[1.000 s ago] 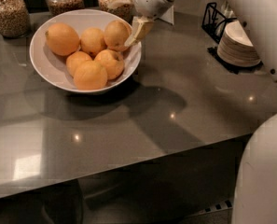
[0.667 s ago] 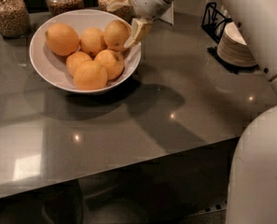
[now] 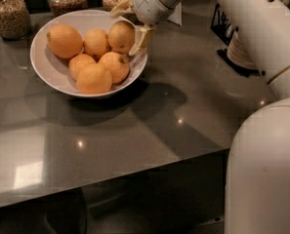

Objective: Pick orange from white bowl

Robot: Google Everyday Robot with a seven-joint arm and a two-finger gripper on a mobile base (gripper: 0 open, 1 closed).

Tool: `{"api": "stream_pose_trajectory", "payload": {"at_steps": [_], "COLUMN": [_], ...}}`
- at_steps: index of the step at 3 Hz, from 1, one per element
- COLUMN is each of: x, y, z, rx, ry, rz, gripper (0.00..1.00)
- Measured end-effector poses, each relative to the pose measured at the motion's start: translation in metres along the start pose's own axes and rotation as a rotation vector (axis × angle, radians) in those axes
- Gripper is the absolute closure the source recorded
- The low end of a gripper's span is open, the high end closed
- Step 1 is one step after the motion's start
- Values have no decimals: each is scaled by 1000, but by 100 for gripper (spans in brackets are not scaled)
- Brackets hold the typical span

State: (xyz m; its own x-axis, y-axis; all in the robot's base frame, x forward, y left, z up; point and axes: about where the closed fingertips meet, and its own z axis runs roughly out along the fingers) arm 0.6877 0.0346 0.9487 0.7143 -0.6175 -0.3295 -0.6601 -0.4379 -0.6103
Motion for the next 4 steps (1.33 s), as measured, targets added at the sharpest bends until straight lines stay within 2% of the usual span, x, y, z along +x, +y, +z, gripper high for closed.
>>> {"api": "stream_pose_trajectory", "payload": {"at_steps": [2, 4], "x": [1, 7], "y": [2, 0], "z": [22, 32], "rx": [-41, -65], "ry": [-7, 15], "rz": [-32, -67], "gripper": [31, 32]}}
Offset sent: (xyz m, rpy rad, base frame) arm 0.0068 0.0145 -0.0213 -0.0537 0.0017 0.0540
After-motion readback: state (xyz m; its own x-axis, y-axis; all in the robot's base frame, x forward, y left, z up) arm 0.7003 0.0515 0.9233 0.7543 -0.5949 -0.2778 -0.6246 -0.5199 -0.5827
